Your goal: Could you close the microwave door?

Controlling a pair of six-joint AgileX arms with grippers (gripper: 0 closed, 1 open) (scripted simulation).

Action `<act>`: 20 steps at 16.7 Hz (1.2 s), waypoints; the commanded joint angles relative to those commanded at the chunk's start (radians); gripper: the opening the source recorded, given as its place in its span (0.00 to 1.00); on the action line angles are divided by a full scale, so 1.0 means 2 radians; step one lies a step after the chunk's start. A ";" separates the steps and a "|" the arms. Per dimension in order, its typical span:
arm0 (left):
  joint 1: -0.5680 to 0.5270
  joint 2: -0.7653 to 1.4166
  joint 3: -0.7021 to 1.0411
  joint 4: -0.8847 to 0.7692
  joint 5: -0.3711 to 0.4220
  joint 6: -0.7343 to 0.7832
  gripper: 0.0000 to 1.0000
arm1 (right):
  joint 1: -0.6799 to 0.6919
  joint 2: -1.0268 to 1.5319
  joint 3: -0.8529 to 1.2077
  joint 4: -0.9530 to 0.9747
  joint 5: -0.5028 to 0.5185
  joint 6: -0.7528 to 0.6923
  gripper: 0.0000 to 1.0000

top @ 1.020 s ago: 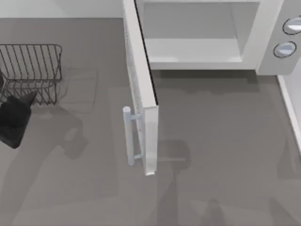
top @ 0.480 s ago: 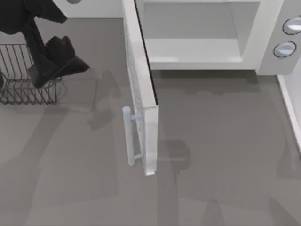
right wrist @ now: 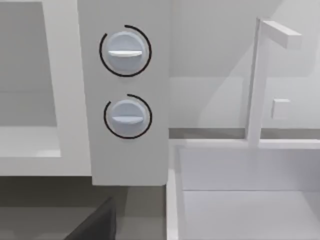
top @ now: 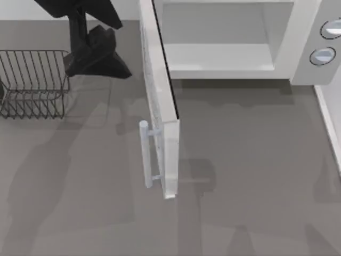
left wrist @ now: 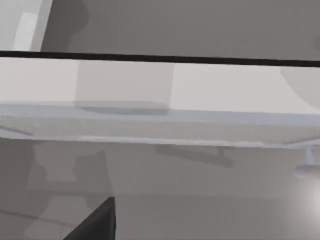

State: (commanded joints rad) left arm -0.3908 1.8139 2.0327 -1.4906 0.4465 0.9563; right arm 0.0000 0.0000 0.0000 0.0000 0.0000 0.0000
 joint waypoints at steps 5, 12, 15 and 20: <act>0.002 0.002 0.002 -0.001 0.000 0.001 1.00 | 0.000 0.000 0.000 0.000 0.000 0.000 1.00; -0.029 -0.002 -0.095 0.107 -0.008 -0.028 1.00 | 0.000 0.000 0.000 0.000 0.000 0.000 1.00; -0.045 -0.003 -0.143 0.158 -0.013 -0.044 1.00 | 0.000 0.000 0.000 0.000 0.000 0.000 1.00; -0.047 -0.003 -0.150 0.165 -0.014 -0.047 1.00 | 0.000 0.000 0.000 0.000 0.000 0.000 1.00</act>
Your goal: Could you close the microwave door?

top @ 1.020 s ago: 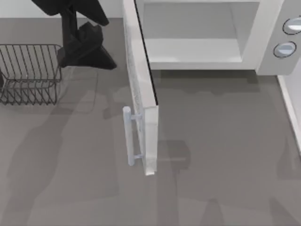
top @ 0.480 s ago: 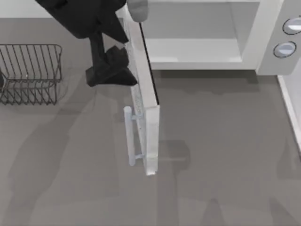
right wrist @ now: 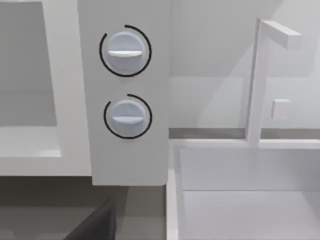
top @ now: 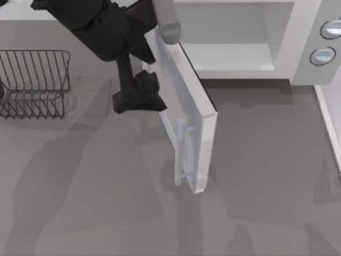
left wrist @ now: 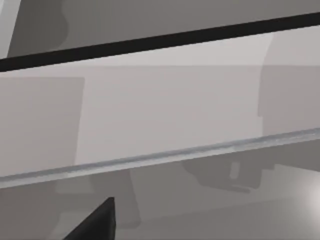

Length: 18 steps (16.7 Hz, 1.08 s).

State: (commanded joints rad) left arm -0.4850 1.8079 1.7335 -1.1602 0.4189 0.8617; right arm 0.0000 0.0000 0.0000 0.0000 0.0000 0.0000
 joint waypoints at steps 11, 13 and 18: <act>0.000 0.000 0.000 0.000 0.000 0.000 0.17 | 0.000 0.000 0.000 0.000 0.000 0.000 1.00; 0.000 0.000 0.000 0.000 0.000 0.000 0.02 | 0.000 0.000 0.000 0.000 0.000 0.000 1.00; 0.000 0.000 0.000 0.000 0.000 0.000 0.00 | 0.000 0.000 0.000 0.000 0.000 0.000 1.00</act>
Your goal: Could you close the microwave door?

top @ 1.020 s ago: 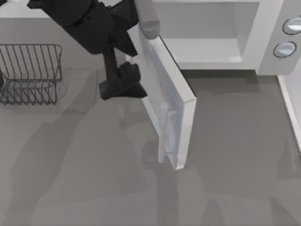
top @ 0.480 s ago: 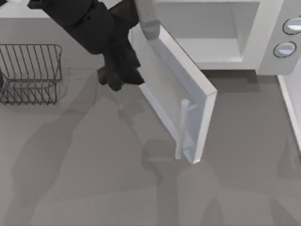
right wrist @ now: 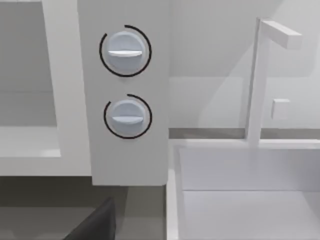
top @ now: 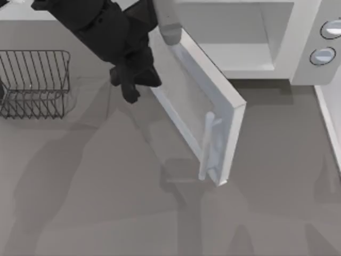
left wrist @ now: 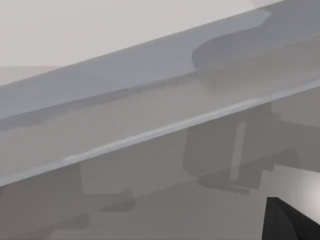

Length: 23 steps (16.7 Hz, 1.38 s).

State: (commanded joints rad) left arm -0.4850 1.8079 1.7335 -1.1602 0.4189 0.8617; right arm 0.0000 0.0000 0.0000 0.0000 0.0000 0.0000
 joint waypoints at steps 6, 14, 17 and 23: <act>-0.003 0.003 0.004 0.001 -0.001 -0.003 0.00 | 0.000 0.000 0.000 0.000 0.000 0.000 1.00; -0.023 0.016 0.019 0.006 -0.008 -0.025 0.00 | 0.000 0.000 0.000 0.000 0.000 0.000 1.00; -0.026 0.017 0.022 0.007 -0.009 -0.027 0.00 | 0.000 0.000 0.000 0.000 0.000 0.000 1.00; -0.044 0.032 0.040 0.011 -0.016 -0.048 0.00 | 0.000 0.000 0.000 0.000 0.000 0.000 1.00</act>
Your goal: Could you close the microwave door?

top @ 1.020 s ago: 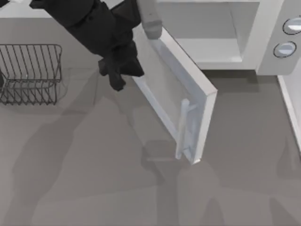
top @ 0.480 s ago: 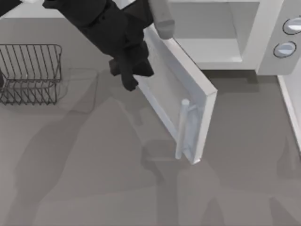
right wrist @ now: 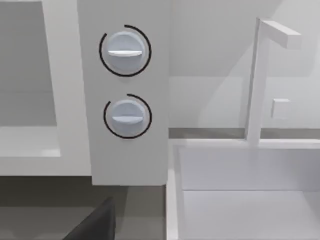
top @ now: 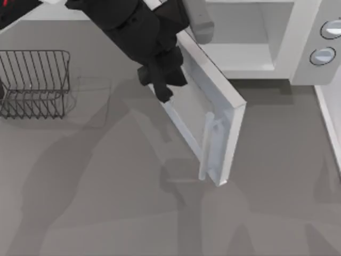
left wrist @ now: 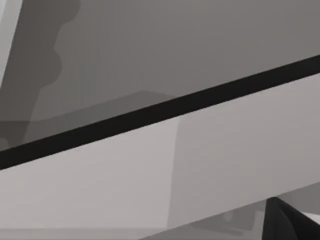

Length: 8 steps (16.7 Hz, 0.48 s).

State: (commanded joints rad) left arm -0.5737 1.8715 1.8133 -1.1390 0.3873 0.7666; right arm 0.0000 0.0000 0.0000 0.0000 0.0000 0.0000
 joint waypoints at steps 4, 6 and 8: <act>0.001 -0.001 -0.001 0.000 0.000 0.000 0.00 | 0.000 0.000 0.000 0.000 0.000 0.000 1.00; -0.006 0.006 0.008 0.001 -0.002 -0.008 0.00 | 0.000 0.000 0.000 0.000 0.000 0.000 1.00; -0.013 0.012 0.016 0.001 -0.005 -0.015 0.00 | 0.000 0.000 0.000 0.000 0.000 0.000 1.00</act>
State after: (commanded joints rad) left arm -0.5997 1.8956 1.8458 -1.1369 0.3783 0.7371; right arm 0.0000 0.0000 0.0000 0.0000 0.0000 0.0000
